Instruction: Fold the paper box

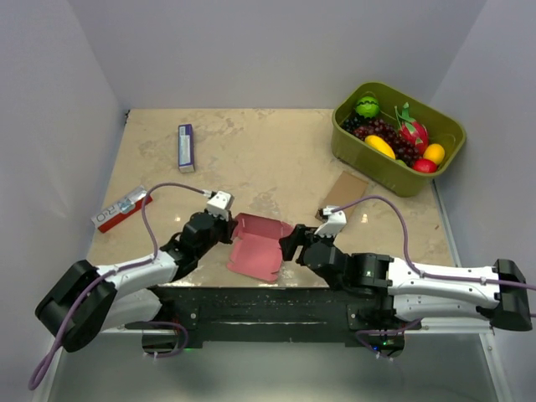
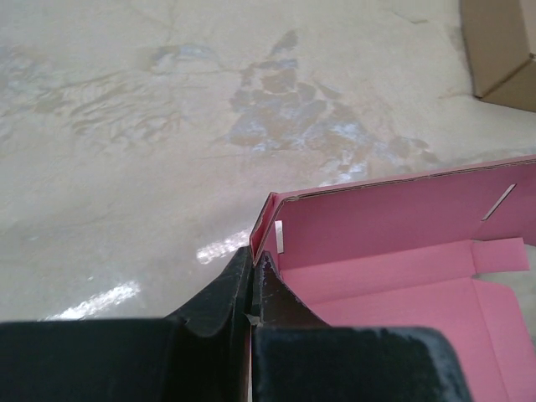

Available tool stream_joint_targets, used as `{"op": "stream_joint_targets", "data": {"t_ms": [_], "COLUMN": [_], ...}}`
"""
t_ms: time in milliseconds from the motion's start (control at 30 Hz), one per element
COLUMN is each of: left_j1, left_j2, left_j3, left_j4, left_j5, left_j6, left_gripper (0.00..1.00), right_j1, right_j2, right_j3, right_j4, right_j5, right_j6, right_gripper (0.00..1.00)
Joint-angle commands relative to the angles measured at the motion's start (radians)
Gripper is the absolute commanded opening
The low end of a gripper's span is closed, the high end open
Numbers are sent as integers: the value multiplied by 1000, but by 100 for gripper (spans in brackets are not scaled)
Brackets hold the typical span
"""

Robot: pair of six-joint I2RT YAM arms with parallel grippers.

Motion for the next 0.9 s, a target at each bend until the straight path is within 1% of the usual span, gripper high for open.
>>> {"op": "stream_joint_targets", "data": {"t_ms": [0, 33, 100, 167, 233, 267, 300, 367, 433, 633, 700, 867], "left_j1": [-24, -29, -39, -41, -44, -45, -47, -49, -49, -49, -49, -52], "left_j2": [-26, -24, -26, -30, -36, -39, -41, -53, -70, -78, -75, -82], "left_j3": [-54, -64, -75, -94, -107, -111, -115, -123, -134, -146, -147, -163], "left_j4": [75, 78, 95, 121, 136, 147, 150, 156, 162, 182, 187, 210], "left_j5": [-170, -193, -207, -216, -213, -213, -214, -227, -237, -237, -236, -244], "left_j6": [-44, -50, -53, -58, -61, -61, -61, -60, -53, -50, -53, -60], "left_gripper": [0, 0, 0, 0, 0, 0, 0, 0, 0, 0, 0, 0], "right_j1": [0, 0, -4, -21, -43, -59, -70, -95, -112, -154, -164, -204], "right_j2": [21, 76, 150, 268, 332, 393, 418, 480, 509, 601, 627, 684], "right_j3": [-10, -16, -3, 60, 100, 108, 111, 100, 94, 160, 169, 168], "right_j4": [333, 386, 495, 507, 573, 593, 624, 664, 722, 701, 675, 679], "right_j5": [-84, -111, -119, -138, -162, -181, -190, -201, -192, -164, -150, -121], "right_j6": [215, 249, 294, 331, 363, 382, 435, 486, 526, 543, 587, 650], "right_gripper": [75, 75, 73, 72, 71, 70, 70, 66, 65, 66, 66, 65]}}
